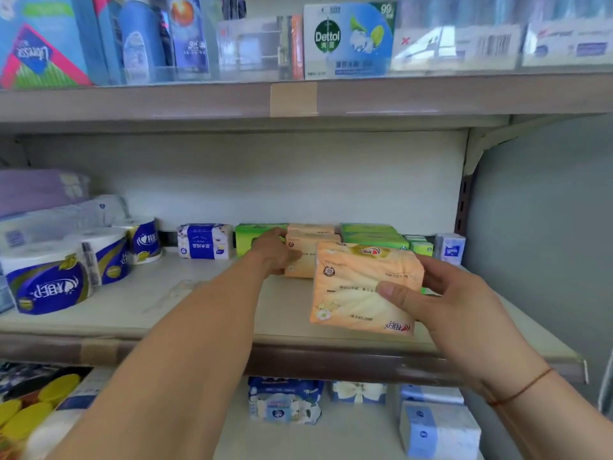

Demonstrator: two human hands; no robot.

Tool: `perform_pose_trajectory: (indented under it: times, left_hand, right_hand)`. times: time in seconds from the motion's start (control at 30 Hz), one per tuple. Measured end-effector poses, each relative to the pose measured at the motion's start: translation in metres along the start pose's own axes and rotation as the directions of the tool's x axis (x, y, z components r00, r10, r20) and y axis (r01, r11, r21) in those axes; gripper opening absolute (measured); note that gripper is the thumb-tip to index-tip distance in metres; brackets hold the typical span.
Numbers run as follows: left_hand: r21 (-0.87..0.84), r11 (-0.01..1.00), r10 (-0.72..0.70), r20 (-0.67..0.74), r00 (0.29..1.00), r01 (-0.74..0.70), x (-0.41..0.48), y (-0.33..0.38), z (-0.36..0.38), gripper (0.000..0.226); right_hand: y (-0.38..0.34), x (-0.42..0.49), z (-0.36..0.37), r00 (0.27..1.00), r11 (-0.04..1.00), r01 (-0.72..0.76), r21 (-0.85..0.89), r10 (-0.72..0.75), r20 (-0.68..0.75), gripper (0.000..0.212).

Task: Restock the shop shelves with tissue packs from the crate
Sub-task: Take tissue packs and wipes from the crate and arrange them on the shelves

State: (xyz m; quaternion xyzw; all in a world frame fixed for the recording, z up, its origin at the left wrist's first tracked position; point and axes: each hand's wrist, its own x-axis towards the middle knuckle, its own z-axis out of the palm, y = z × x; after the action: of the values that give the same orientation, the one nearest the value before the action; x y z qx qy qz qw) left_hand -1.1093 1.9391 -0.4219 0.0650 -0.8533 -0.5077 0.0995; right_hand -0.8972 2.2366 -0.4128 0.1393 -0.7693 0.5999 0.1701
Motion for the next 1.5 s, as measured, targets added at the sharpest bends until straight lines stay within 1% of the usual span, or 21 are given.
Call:
perform_pose_trajectory:
  times: [0.07,0.1,0.2,0.27,0.47,0.57,0.63,0.67,0.73,0.8,0.83,0.9,0.93,0.97,1.03,1.1,1.2,1.27,1.33,1.4,1.5]
  left_hand:
    - [0.02,1.0,0.015,0.0,1.0,-0.015,0.035,-0.018,0.003,0.085]
    - [0.022,1.0,0.017,-0.008,1.0,-0.016,0.04,-0.021,0.004,0.085]
    - [0.062,0.998,0.026,-0.047,0.999,-0.023,0.038,-0.015,0.004,0.065]
    - [0.113,0.993,0.04,-0.066,0.997,-0.032,0.043,-0.014,0.003,0.06]
    - [0.186,0.981,0.071,-0.062,0.996,-0.058,0.051,-0.017,0.006,0.074]
    - [0.314,0.949,0.037,-0.069,0.997,-0.014,0.029,-0.004,0.005,0.055]
    - [0.284,0.958,-0.001,-0.109,0.994,0.032,0.003,0.005,-0.002,0.037]
    - [0.218,0.976,0.001,-0.13,0.992,0.028,-0.013,0.01,-0.006,0.033]
    - [0.012,1.0,0.016,-0.151,0.988,-0.014,-0.057,0.024,-0.015,0.034]
    - [-0.163,0.982,0.078,-0.082,0.994,-0.09,-0.125,0.04,-0.025,0.041]
    - [-0.209,0.969,0.136,0.012,0.991,-0.13,-0.164,0.048,-0.031,0.045]
    - [-0.198,0.962,0.231,0.225,0.947,-0.188,-0.235,0.056,-0.041,0.053]
    - [-0.163,0.961,0.263,0.308,0.914,-0.222,-0.265,0.058,-0.043,0.056]
    - [-0.133,0.957,0.287,0.347,0.893,-0.256,-0.286,0.057,-0.044,0.057]
    - [-0.114,0.953,0.301,0.283,0.911,-0.28,-0.314,0.054,-0.043,0.054]
    - [-0.141,0.953,0.294,0.208,0.933,-0.269,-0.329,0.05,-0.041,0.05]
    - [-0.166,0.956,0.272,0.174,0.946,-0.244,-0.338,0.045,-0.049,0.046]
    - [-0.131,0.961,0.263,0.172,0.949,-0.242,-0.335,0.044,-0.055,0.045]
    - [-0.05,0.969,0.248,0.144,0.958,-0.243,-0.321,0.045,-0.06,0.045]
    - [-0.019,0.975,0.224,0.086,0.971,-0.224,-0.296,0.044,-0.064,0.05]
    - [-0.066,0.984,0.167,0.037,0.985,-0.164,-0.253,0.038,-0.066,0.056]
  right_hand:
    - [0.003,0.006,0.003,1.0,1.0,0.004,-0.019,-0.004,0.007,0.043]
    - [0.005,0.008,0.005,1.0,1.0,0.001,-0.02,0.0,0.014,0.042]
    - [0.011,0.014,0.01,0.999,1.0,0.003,-0.019,-0.002,0.034,0.039]
    - [0.014,0.018,0.012,0.999,1.0,0.006,-0.019,-0.005,0.044,0.037]
    - [0.024,0.021,0.011,0.999,0.999,-0.003,-0.048,0.005,0.051,0.036]
    - [0.028,0.018,0.009,0.999,0.999,-0.006,-0.051,0.008,0.042,0.031]
    - [0.026,0.011,0.01,0.999,0.999,-0.013,-0.038,0.014,0.043,0.028]
    - [0.024,0.007,0.009,0.999,0.999,-0.014,-0.03,0.015,0.047,0.028]
    - [0.016,-0.004,0.009,0.998,1.0,-0.016,-0.024,0.018,0.065,0.029]
    - [0.005,-0.021,0.007,0.996,1.0,-0.026,0.001,0.025,0.085,0.03]
    - [-0.001,-0.029,0.005,0.995,1.0,-0.026,0.014,0.025,0.091,0.029]
    - [-0.009,-0.047,0.003,0.994,0.999,-0.022,0.025,0.019,0.111,0.028]
    - [-0.012,-0.055,0.003,0.993,0.999,-0.025,0.04,0.02,0.117,0.027]
    - [-0.016,-0.064,0.004,0.992,0.997,-0.035,0.063,0.027,0.12,0.026]
    - [-0.021,-0.079,0.004,0.991,0.992,-0.045,0.119,0.029,0.131,0.028]
    - [-0.025,-0.092,0.003,0.988,0.983,-0.053,0.176,0.026,0.149,0.034]
    - [-0.029,-0.105,0.003,0.988,0.965,-0.081,0.248,0.045,0.146,0.045]
    - [-0.026,-0.111,0.003,0.99,0.964,-0.101,0.247,0.074,0.116,0.053]
    - [-0.025,-0.115,0.0,0.993,0.976,-0.105,0.192,0.092,0.075,0.06]
    - [-0.022,-0.118,-0.004,0.994,0.982,-0.103,0.155,0.097,0.047,0.054]
    - [-0.015,-0.121,-0.006,0.993,0.976,-0.118,0.182,0.111,0.047,0.041]
